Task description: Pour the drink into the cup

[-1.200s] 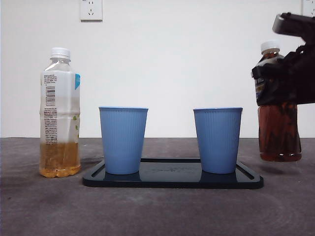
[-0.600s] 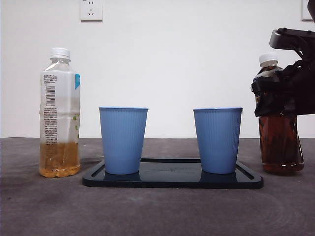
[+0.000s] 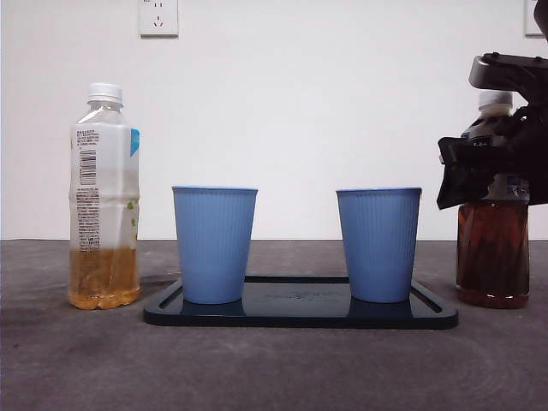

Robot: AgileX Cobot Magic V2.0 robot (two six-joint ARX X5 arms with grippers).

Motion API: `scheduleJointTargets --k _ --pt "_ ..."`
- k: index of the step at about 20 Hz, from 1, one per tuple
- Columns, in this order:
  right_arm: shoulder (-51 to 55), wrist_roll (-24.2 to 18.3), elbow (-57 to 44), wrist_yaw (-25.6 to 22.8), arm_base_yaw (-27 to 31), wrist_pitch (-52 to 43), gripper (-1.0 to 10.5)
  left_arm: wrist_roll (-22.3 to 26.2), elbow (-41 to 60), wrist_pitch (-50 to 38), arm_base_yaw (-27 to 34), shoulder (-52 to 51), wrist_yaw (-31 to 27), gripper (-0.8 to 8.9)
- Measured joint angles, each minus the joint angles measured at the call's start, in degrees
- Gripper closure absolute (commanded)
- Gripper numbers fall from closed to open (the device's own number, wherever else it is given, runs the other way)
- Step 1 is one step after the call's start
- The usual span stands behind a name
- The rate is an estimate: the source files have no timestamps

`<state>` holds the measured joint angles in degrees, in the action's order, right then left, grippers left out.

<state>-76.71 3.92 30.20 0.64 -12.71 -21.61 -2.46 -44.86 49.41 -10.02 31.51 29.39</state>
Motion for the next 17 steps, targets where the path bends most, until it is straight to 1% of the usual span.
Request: scheduleJointTargets --k 3,5,7,10,14,17 --pt "0.04 0.02 0.02 0.00 0.00 1.57 4.5 0.07 0.00 -1.36 0.00 0.00 -1.49 2.10" --pt "0.37 0.02 0.02 0.00 0.00 2.67 4.5 0.02 0.00 -1.55 0.00 0.02 -2.69 1.87" --pt "1.40 0.02 0.02 0.00 0.00 3.91 4.5 0.02 0.00 -2.25 0.00 0.09 -3.80 1.81" --pt "4.94 0.02 0.04 -0.15 0.00 6.58 4.5 0.04 0.00 -4.87 0.00 1.62 -3.98 1.81" --pt "11.91 0.85 0.07 -0.20 0.00 16.09 4.5 1.05 0.02 -6.38 0.00 5.55 -4.00 1.78" --pt "18.23 1.68 0.07 -0.17 0.00 23.69 4.5 1.53 1.46 -12.48 0.00 7.80 -4.02 1.78"
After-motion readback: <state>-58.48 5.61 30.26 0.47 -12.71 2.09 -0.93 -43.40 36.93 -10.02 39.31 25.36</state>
